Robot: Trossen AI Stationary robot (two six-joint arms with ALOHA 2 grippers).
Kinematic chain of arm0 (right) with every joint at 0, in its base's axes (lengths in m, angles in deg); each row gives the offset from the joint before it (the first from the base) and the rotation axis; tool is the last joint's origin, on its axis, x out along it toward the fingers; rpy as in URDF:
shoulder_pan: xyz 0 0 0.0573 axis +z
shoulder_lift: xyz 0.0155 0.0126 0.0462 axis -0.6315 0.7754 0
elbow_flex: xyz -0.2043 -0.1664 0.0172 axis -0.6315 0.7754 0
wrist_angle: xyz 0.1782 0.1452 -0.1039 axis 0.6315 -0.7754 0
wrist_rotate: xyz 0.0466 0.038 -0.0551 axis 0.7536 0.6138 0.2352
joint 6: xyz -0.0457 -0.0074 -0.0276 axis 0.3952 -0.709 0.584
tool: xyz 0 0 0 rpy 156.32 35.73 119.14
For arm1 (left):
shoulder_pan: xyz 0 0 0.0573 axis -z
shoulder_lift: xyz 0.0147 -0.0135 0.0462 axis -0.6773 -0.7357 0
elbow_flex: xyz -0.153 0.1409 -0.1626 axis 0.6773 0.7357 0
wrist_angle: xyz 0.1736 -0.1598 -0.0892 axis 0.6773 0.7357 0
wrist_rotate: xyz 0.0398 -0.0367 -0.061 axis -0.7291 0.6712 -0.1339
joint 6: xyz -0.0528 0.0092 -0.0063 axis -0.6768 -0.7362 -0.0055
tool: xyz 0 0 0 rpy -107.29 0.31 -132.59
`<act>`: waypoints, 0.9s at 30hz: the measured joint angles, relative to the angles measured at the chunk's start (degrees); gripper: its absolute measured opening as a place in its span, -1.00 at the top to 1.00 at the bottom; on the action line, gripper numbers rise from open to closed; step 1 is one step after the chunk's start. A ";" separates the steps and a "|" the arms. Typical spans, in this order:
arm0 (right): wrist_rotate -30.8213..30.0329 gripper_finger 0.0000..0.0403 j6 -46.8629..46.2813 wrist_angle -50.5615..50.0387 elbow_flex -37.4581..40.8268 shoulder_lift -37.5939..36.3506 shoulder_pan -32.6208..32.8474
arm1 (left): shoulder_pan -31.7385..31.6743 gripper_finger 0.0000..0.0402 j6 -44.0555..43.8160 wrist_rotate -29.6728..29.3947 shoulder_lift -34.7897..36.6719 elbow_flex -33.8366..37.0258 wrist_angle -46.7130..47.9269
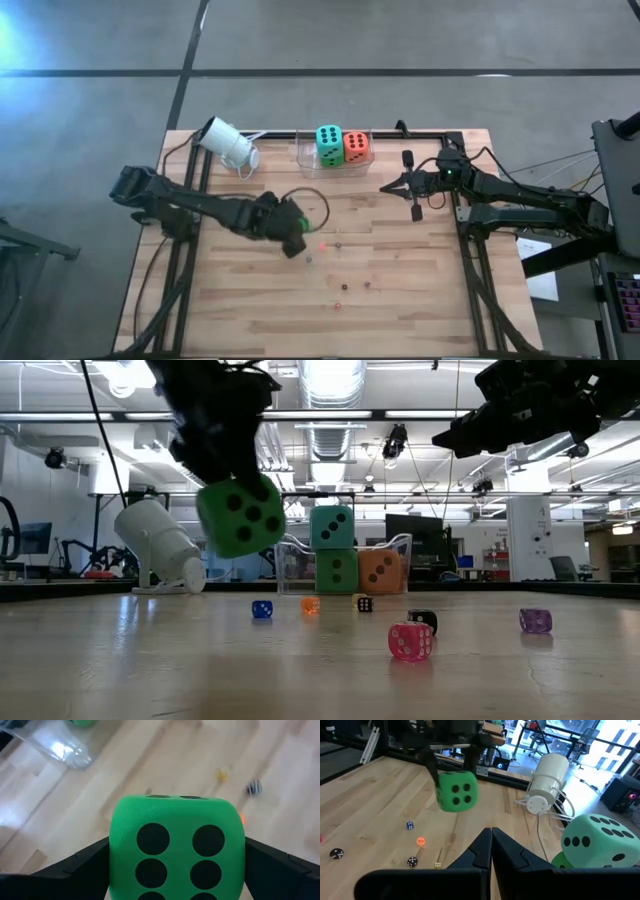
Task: Pick & Place Dice
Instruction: Put the big green dice into the transparent bin
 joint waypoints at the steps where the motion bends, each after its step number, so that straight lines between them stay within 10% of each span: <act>1: -0.01 0.96 0.01 0.02 0.00 0.00 0.00 | -1.28 -0.84 -0.06 0.05 0.00 0.00 -1.34; 27: 0.01 0.96 0.07 0.02 0.24 0.42 0.00 | -12.92 -0.95 -12.63 10.45 -6.31 0.74 -15.20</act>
